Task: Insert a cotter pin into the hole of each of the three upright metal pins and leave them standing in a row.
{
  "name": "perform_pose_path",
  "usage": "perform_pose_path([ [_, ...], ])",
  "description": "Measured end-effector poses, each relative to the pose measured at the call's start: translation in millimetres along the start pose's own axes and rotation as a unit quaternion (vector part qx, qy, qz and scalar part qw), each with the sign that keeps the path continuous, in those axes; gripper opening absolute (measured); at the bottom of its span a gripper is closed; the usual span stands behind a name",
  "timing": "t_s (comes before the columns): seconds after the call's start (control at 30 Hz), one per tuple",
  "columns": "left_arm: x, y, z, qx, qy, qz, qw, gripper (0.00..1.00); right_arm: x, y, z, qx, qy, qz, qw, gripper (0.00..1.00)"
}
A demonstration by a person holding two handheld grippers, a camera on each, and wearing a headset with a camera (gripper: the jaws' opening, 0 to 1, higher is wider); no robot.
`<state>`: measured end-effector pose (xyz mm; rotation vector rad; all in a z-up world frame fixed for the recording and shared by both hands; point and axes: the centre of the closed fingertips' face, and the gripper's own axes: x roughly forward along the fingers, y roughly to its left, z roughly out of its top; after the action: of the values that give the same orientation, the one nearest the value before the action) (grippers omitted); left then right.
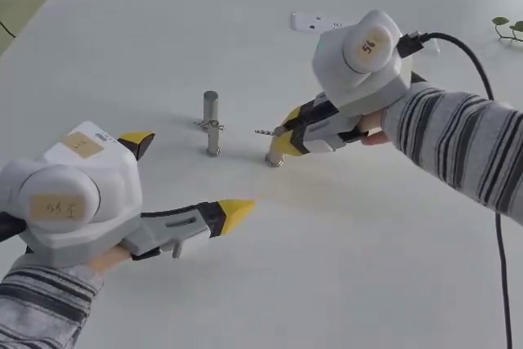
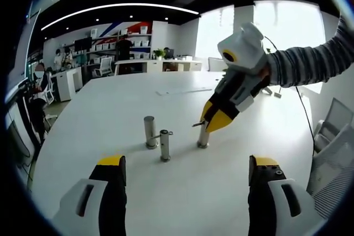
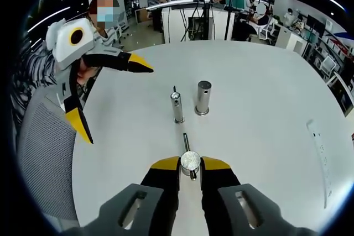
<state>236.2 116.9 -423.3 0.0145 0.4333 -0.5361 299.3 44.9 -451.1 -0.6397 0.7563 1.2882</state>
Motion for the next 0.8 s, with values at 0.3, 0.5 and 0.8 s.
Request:
perform_pose_path([
  [0.3,-0.4,1.7,-0.3,0.000,0.000,0.002,1.0000,0.91,-5.3,3.8,6.4,-0.002,-0.015,0.002,0.9999,0.17],
  [0.5,0.6,1.4,-0.8,0.003,0.001,0.002,1.0000,0.91,-7.9,0.6,39.8,0.047,-0.086,0.003,0.9952,0.21],
  [0.8,1.5,0.7,-0.1,0.005,-0.001,0.000,1.0000,0.91,13.1,-19.6,75.9,0.075,-0.129,-0.017,0.9886,0.21],
])
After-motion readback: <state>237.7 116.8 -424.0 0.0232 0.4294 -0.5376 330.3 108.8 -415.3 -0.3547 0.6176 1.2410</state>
